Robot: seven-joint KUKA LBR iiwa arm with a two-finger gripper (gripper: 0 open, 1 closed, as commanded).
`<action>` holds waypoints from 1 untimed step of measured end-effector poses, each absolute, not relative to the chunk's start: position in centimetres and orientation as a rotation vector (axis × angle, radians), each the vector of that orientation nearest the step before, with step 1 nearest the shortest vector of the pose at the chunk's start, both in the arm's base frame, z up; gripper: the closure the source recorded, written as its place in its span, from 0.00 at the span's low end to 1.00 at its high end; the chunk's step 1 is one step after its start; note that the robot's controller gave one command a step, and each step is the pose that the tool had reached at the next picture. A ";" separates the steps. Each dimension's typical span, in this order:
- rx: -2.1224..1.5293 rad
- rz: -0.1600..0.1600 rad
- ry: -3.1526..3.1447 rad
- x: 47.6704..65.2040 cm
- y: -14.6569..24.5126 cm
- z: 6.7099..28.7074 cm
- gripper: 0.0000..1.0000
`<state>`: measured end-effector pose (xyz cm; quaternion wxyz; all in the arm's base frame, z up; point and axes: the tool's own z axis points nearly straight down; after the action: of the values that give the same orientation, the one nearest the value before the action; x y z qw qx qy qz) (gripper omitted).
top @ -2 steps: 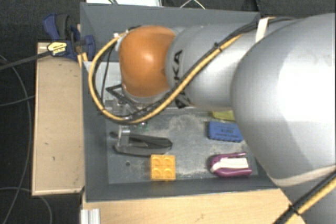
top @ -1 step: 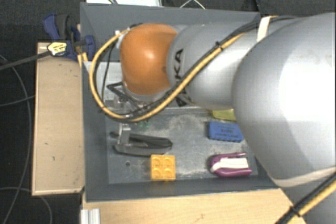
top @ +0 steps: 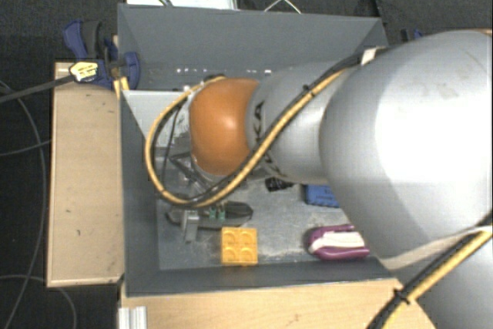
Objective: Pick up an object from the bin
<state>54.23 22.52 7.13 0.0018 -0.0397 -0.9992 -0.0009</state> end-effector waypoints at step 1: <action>-0.109 -0.005 -3.143 54.8 21.6 13.0 0.00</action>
Offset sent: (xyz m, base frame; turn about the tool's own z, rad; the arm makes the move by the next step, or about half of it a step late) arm 0.0000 0.0000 0.0000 0.0000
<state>54.82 21.59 13.01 -0.0017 -0.0346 -0.9994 -0.0015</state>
